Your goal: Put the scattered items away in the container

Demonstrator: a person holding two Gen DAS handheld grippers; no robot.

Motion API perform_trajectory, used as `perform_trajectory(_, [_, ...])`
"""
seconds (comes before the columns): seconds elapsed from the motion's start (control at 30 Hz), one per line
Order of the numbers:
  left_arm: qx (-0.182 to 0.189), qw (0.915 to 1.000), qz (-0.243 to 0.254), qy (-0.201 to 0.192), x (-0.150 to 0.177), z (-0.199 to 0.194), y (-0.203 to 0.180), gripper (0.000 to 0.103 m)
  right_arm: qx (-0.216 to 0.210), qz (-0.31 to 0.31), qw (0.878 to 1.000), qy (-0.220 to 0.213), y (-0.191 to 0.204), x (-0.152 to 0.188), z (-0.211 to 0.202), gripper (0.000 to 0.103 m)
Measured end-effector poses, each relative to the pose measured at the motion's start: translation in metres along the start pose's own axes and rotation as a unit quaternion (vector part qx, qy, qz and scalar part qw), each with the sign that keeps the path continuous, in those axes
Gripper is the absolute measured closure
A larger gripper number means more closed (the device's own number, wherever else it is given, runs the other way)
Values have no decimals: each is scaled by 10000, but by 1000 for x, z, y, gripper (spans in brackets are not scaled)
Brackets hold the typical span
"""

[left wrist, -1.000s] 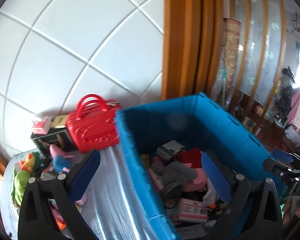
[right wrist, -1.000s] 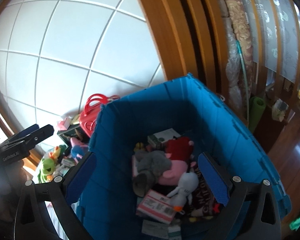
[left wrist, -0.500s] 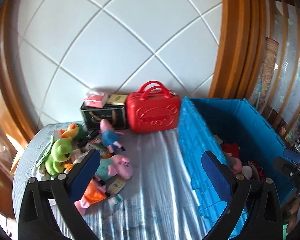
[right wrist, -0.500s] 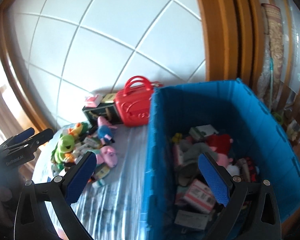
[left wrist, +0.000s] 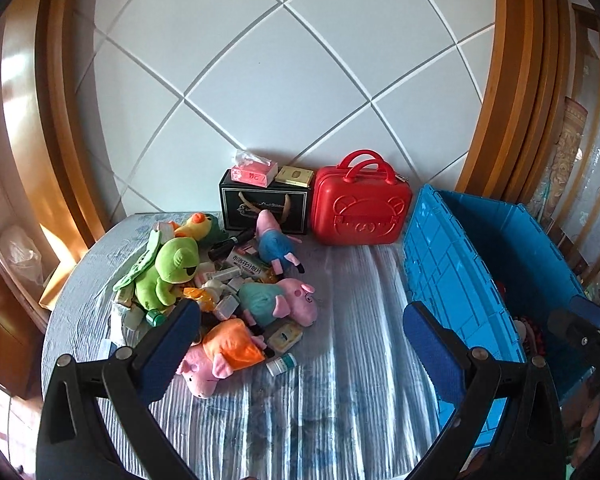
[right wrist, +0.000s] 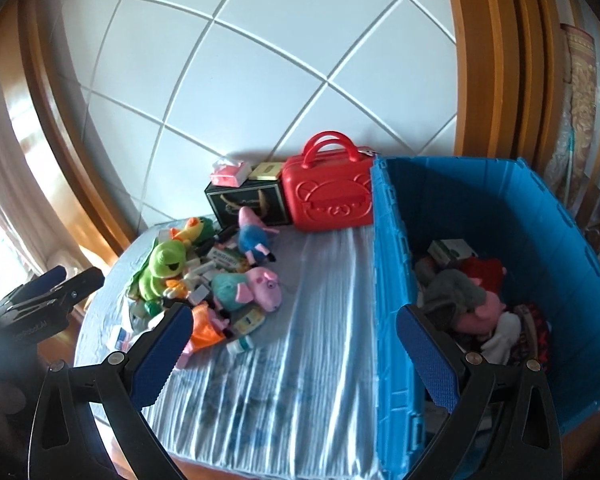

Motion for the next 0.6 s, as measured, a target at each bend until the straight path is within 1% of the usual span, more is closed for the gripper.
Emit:
perform_trajectory(0.27, [-95, 9999, -136, 34, 10, -12, 29, 0, 33, -121, 9999, 82, 29, 17, 4, 0])
perform_trajectory(0.37, [-131, 9998, -121, 55, 13, -15, 35, 0, 143, -143, 9998, 66, 33, 19, 3, 0])
perform_trajectory(0.6, [-164, 9997, -157, 109, 17, -18, 42, 0, 209, -152, 9996, 66, 35, 21, 1, 0])
Point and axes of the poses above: each gripper's, at about its wrist camera, not at the fingertips, and z roughly the way its jaws point, y to its left, x to its underside, the point moved 7 cm from there along z, roughly the way its jaws point, and after that the axes turned 8 degrees about z, right-handed, at the moved point
